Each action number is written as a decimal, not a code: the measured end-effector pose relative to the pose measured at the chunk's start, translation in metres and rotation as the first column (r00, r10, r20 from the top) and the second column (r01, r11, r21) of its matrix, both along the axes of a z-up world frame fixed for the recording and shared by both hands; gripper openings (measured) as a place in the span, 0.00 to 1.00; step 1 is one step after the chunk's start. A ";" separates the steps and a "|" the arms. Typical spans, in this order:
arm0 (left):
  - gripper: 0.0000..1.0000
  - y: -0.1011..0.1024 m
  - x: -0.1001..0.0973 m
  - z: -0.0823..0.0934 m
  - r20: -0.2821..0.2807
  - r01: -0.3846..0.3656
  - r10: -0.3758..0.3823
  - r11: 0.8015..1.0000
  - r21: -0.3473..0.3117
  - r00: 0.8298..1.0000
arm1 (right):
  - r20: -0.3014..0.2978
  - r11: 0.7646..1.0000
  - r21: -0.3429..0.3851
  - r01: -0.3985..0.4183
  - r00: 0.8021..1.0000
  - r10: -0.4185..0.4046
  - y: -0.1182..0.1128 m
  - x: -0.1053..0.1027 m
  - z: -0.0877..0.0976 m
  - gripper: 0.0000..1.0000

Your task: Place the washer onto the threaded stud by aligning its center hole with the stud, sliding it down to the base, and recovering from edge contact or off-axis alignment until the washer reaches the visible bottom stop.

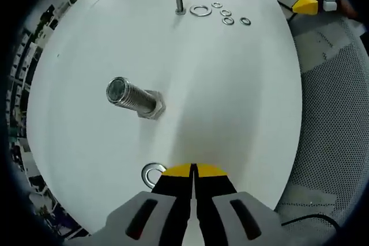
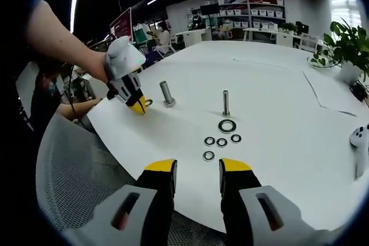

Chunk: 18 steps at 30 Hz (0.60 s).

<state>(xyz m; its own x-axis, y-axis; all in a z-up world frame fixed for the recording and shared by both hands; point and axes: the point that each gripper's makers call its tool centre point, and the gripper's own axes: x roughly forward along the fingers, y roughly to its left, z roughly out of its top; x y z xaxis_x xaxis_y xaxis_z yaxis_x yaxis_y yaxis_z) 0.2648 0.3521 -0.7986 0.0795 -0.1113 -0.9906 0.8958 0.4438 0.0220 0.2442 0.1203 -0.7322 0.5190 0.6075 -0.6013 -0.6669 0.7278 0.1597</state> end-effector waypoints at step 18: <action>0.00 0.002 0.001 0.000 -0.025 -0.068 0.067 0.997 -0.029 0.997 | -0.001 1.000 -0.001 0.004 1.000 -0.004 -0.001 0.000 0.000 0.32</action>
<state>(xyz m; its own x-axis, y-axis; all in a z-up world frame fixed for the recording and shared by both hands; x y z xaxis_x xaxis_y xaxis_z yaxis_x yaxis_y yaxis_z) 0.2661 0.3537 -0.7984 0.0642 -0.1360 -0.9886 0.8640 0.5033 -0.0131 0.2444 0.1195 -0.7320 0.5210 0.6045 -0.6026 -0.6635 0.7309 0.1596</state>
